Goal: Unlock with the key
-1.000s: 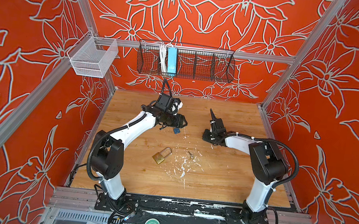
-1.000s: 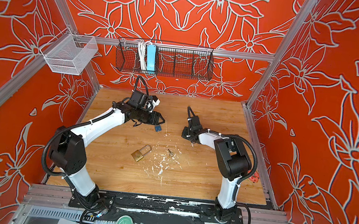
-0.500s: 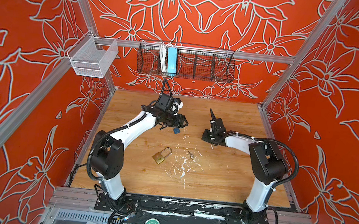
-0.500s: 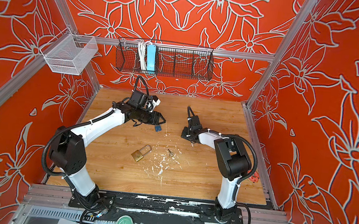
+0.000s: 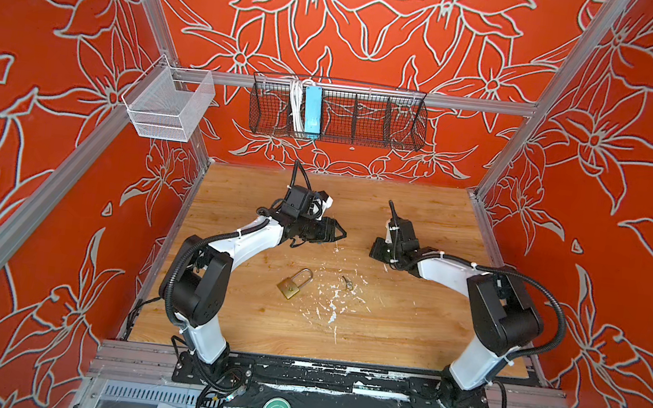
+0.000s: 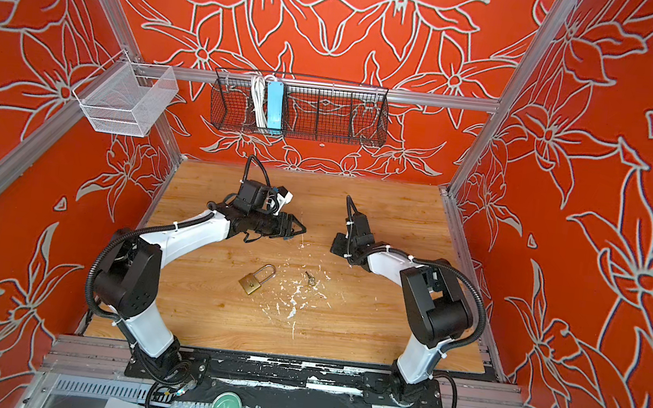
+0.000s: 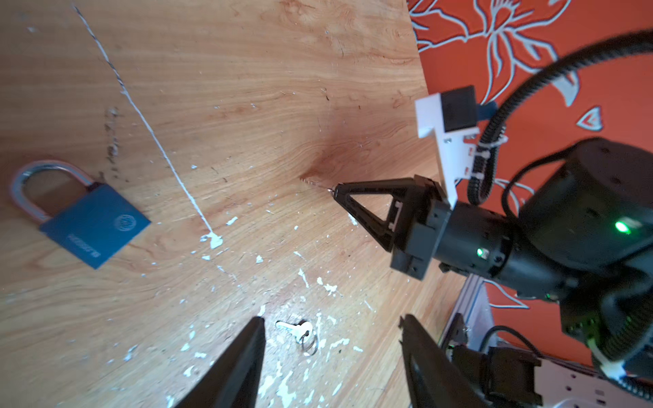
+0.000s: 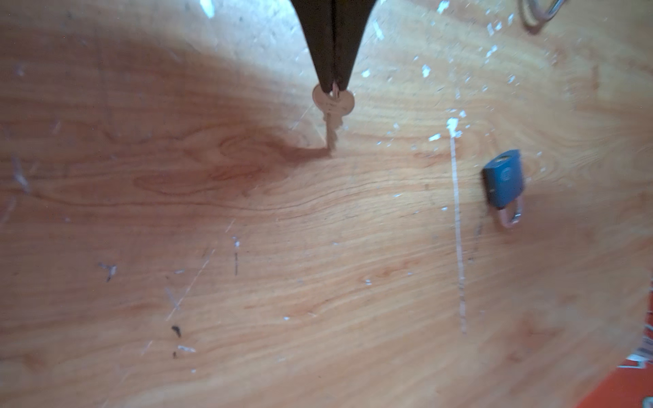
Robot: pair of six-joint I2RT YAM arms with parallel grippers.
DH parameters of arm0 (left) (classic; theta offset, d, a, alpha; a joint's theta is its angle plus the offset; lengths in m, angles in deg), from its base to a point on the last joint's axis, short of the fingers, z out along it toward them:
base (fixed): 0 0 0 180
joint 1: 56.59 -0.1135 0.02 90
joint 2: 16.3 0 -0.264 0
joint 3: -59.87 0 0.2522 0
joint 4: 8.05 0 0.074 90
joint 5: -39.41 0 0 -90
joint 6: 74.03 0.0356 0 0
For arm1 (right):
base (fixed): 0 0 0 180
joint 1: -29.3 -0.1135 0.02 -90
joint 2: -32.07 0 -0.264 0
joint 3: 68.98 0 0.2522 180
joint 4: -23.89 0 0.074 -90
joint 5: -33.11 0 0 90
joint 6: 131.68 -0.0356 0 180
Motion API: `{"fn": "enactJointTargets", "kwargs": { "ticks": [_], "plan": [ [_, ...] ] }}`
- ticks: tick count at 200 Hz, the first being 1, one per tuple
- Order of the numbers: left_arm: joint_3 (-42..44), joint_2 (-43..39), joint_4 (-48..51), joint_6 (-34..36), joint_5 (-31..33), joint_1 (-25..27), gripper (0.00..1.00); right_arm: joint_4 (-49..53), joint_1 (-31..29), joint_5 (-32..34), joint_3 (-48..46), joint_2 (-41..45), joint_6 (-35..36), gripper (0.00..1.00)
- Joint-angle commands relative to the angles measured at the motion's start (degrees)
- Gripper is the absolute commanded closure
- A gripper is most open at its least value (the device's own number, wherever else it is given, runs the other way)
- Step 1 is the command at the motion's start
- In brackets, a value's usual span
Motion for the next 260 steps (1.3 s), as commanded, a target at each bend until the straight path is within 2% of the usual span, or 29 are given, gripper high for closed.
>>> {"fn": "enactJointTargets", "kwargs": {
  "ticks": [1,37,66,99,142,187,203,242,260],
  "plan": [
    [-0.2,0.9,-6.7,-5.3,-3.9,-0.1,0.38,-2.8,-1.2,-1.6,-2.2,4.0,-0.8,1.0],
    [0.9,3.6,-13.0,-12.1,-9.5,0.0,0.38,-0.3,-2.1,-2.8,-1.5,8.3,0.3,1.0],
    [0.3,4.3,-12.1,-11.7,-9.9,0.0,0.38,1.3,-2.6,-2.9,-1.0,11.9,0.4,1.0],
    [0.2,6.2,-15.7,-14.6,-13.8,0.0,0.39,1.8,-3.3,-3.3,-0.6,15.1,0.5,1.0],
    [1.7,4.8,-17.5,-11.7,-12.0,0.0,0.4,3.3,-3.8,-1.3,-0.8,18.6,1.1,1.0],
    [1.3,7.0,-18.4,-13.9,-13.1,0.6,0.43,2.5,-4.2,-1.2,-1.9,22.2,1.4,1.0],
    [1.3,7.6,-18.6,-19.2,-12.8,0.7,0.4,-0.6,-4.5,-0.9,-4.2,23.7,1.3,1.0],
    [4.9,7.5,-28.0,-40.6,-16.0,0.9,0.33,-7.1,-6.1,-0.2,-7.6,25.0,1.9,1.0],
    [3.9,6.2,-19.5,-45.1,-13.8,0.8,0.32,-8.7,-7.3,0.6,-7.6,24.7,2.6,1.0]
  ]
}}
